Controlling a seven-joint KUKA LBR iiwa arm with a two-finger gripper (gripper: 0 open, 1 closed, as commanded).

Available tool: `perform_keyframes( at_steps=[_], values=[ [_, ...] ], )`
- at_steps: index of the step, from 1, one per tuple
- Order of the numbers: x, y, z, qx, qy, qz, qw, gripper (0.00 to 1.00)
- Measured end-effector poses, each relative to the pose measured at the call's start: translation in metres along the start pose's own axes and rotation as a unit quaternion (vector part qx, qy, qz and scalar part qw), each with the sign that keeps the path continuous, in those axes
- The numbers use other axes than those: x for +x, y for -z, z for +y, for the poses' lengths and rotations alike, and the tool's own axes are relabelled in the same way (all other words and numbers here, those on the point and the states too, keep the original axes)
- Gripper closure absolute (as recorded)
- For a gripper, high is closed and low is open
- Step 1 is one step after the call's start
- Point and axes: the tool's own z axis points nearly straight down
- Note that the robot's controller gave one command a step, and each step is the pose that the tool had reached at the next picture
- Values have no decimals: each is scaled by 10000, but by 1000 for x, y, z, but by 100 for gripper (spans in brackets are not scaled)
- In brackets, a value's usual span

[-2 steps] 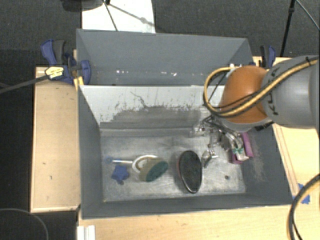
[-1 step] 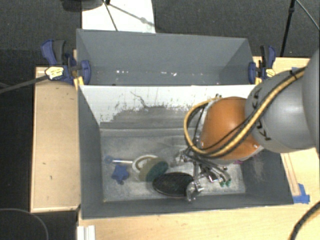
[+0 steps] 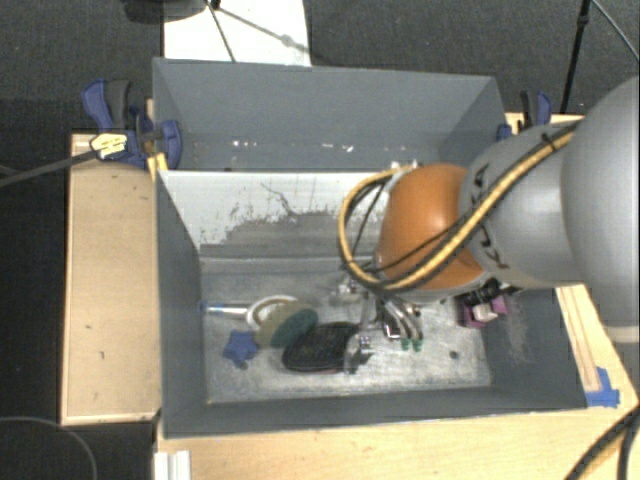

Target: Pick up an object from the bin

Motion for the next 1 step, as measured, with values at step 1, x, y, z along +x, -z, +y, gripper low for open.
perform_keyframes(
  at_steps=[1],
  values=[
    [-6,-37,-2,1,-879,-1,9961,0]
  ],
)
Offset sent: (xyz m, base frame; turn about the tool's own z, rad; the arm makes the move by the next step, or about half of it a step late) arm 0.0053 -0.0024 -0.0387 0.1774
